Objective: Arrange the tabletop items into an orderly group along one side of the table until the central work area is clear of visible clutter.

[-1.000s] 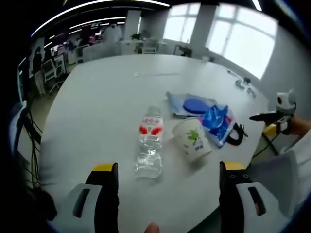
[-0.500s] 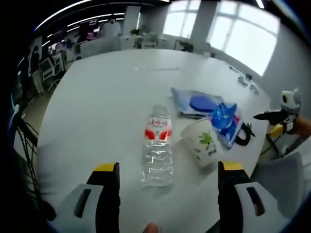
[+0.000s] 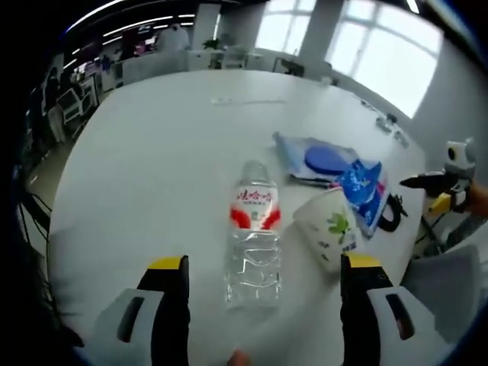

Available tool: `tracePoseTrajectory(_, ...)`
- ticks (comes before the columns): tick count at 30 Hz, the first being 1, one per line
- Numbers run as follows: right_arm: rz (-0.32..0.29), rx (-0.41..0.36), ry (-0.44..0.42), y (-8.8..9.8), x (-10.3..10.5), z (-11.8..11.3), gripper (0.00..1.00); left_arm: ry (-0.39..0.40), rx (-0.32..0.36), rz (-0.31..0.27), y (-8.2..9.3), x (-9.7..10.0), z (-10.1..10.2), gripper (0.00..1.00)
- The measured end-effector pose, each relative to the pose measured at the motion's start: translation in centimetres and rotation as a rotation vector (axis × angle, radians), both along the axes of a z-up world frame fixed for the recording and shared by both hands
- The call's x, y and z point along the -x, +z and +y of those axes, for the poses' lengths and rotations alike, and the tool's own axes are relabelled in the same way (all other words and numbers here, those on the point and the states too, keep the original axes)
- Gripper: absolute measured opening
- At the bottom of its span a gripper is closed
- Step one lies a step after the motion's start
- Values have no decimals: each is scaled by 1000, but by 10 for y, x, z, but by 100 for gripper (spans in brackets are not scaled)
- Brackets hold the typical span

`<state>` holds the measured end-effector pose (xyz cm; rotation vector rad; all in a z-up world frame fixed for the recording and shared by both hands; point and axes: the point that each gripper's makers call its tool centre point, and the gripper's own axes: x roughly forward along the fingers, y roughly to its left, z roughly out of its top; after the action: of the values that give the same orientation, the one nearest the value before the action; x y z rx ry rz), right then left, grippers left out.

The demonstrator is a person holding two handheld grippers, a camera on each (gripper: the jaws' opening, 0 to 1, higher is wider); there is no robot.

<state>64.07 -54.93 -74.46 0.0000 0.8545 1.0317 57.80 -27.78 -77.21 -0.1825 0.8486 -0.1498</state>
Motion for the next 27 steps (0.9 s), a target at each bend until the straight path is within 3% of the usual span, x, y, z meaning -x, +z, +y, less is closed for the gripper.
tracePoseTrajectory(18,5,-40,28,8,-11,32,86,-13,-5,58,-19,-10,2,75)
tracePoseTrajectory(22,68,-170,-46,21,-19,49,84,-9,-15,66,-19,-11,1,72)
tracePoseTrajectory(27,68,-197,-47,27,-23,65,83,6,-8,78,-24,-18,2,71)
